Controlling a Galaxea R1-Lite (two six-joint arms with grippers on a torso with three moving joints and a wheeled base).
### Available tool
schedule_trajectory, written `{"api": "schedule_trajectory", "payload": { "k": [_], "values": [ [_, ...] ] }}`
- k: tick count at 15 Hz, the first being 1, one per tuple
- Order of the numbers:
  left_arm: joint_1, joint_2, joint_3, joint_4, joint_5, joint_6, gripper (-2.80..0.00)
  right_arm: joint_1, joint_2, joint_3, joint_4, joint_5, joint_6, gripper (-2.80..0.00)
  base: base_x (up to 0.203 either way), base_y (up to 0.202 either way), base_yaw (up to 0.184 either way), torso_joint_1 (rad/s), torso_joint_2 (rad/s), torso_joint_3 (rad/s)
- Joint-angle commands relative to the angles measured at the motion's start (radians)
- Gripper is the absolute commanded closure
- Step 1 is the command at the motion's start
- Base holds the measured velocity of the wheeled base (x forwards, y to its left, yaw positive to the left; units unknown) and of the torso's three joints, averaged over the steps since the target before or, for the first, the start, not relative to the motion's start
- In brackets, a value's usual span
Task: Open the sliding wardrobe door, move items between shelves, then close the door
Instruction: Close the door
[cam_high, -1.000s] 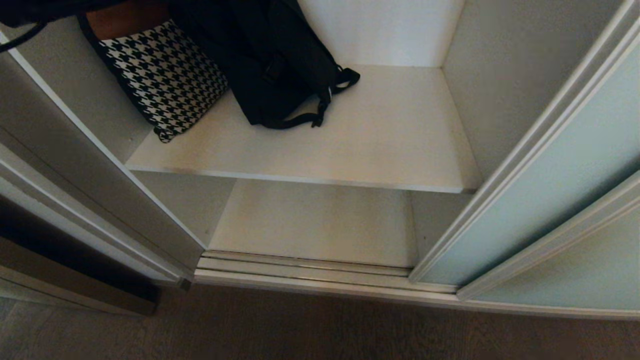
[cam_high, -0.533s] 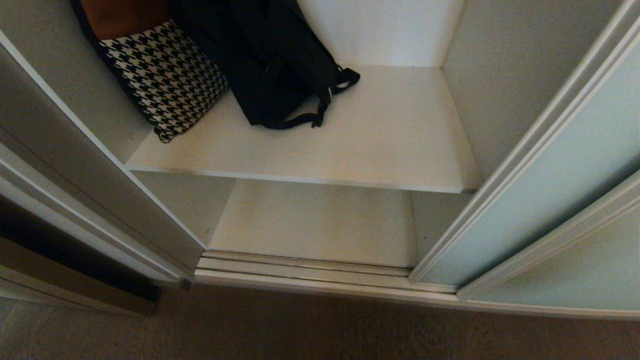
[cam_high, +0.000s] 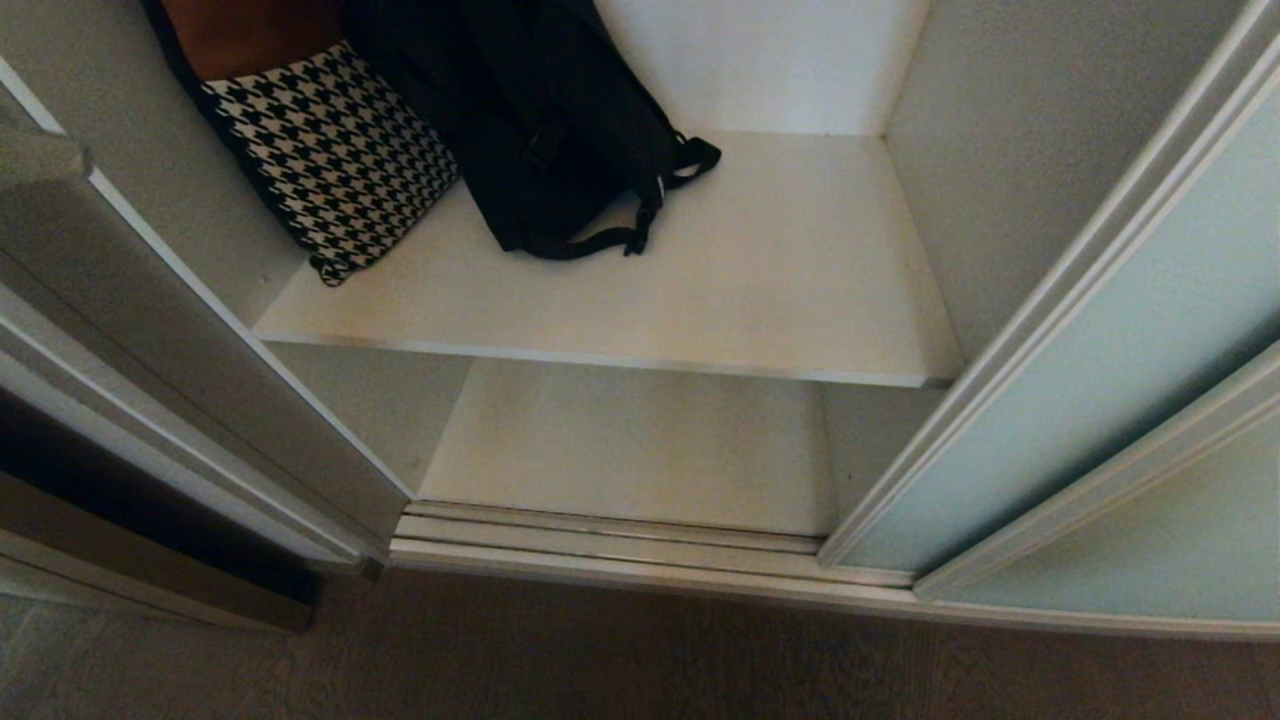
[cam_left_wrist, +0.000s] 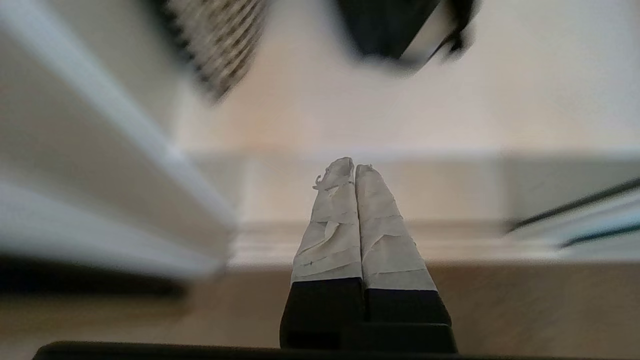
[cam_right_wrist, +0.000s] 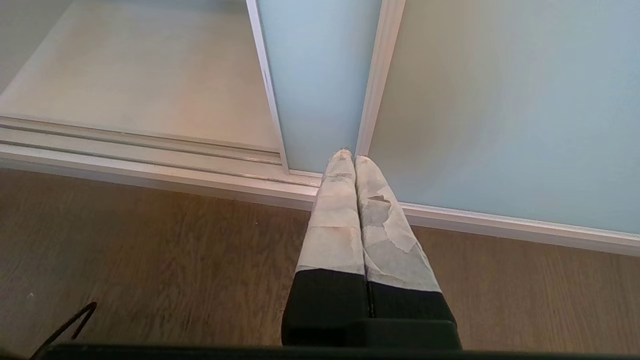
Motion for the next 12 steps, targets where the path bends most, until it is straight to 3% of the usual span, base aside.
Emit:
{"api": "schedule_trajectory", "payload": {
  "k": [1,7,12],
  "values": [
    [0.045,-0.206,0.144,0.005,0.002,0.026,0.00,0.000,-0.004,0.000,0.000,0.000,-0.001,0.00,0.000,0.000,0.000,0.000,0.00,0.000],
    [0.080,-0.663,0.560,0.016,0.066,0.062,0.00,0.000,-0.004,0.000,0.000,0.000,-0.001,0.00,0.000,0.000,0.000,0.000,0.00,0.000],
    [0.100,-0.946,0.882,0.009,0.046,0.066,0.00,0.000,-0.004,0.000,0.000,0.000,-0.001,0.00,0.000,0.000,0.000,0.000,0.00,0.000]
  ]
}}
